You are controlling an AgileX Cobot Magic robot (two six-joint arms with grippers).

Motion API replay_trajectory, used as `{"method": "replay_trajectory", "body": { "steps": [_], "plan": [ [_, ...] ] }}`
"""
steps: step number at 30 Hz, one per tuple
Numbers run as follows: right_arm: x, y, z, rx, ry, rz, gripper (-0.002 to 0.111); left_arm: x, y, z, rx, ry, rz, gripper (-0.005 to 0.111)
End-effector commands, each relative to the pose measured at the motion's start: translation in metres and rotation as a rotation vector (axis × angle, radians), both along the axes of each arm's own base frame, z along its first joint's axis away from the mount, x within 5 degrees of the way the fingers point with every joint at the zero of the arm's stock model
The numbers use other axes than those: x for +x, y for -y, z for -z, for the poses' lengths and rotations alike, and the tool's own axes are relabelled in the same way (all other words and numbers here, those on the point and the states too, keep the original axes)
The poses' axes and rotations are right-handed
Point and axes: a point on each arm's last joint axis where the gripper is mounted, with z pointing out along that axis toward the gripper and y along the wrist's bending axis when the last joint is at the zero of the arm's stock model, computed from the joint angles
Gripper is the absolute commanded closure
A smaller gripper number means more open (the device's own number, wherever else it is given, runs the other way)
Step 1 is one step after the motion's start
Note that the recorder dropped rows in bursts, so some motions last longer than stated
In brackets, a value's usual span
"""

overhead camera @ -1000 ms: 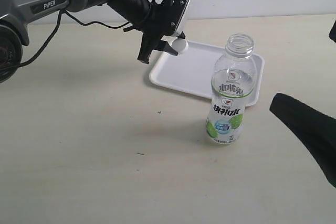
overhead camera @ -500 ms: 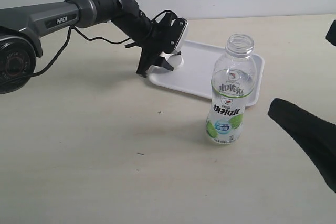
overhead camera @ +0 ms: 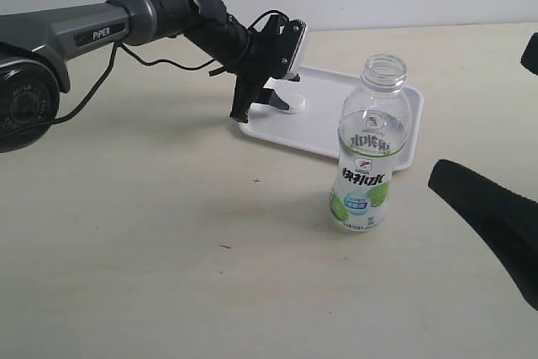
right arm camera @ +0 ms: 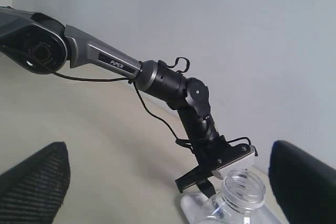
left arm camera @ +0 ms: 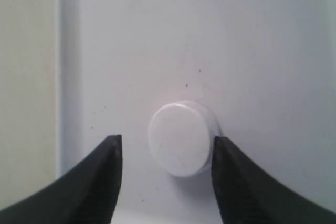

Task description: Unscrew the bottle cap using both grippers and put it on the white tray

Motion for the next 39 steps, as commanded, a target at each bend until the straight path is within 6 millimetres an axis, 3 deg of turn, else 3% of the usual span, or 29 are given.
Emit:
{"method": "replay_trajectory", "body": {
  "steps": [1, 11, 18, 20, 25, 35, 39],
  "plan": [
    [-0.001, 0.000, 0.001, 0.001, 0.002, -0.005, 0.011, 0.000, 0.003, -0.004, -0.023, -0.003, -0.014, 0.055],
    [-0.001, 0.000, 0.001, 0.000, 0.002, -0.003, 0.011, 0.000, -0.007, -0.018, 0.068, 0.019, -0.026, 0.060],
    [-0.001, 0.000, 0.001, 0.000, 0.002, -0.003, 0.011, 0.001, -0.028, -0.041, 0.222, -0.042, -0.278, 0.104],
    [-0.001, 0.000, 0.001, 0.000, 0.002, -0.001, 0.011, -0.003, -0.034, -0.049, 0.276, -0.078, -0.303, 0.107],
    [0.000, 0.001, 0.001, -0.003, -0.001, 0.015, 0.011, -0.012, -0.055, -0.085, 0.271, -0.223, -0.483, 0.107],
    [0.000, 0.001, 0.001, 0.013, -0.014, 0.014, 0.011, -0.006, -0.132, -0.165, -0.003, -0.418, -0.967, 0.107],
    [-0.003, -0.002, 0.000, 0.124, -0.091, -0.039, 0.011, -0.019, -0.164, -0.195, -0.096, -0.470, -1.129, 0.107]
  ]
}}
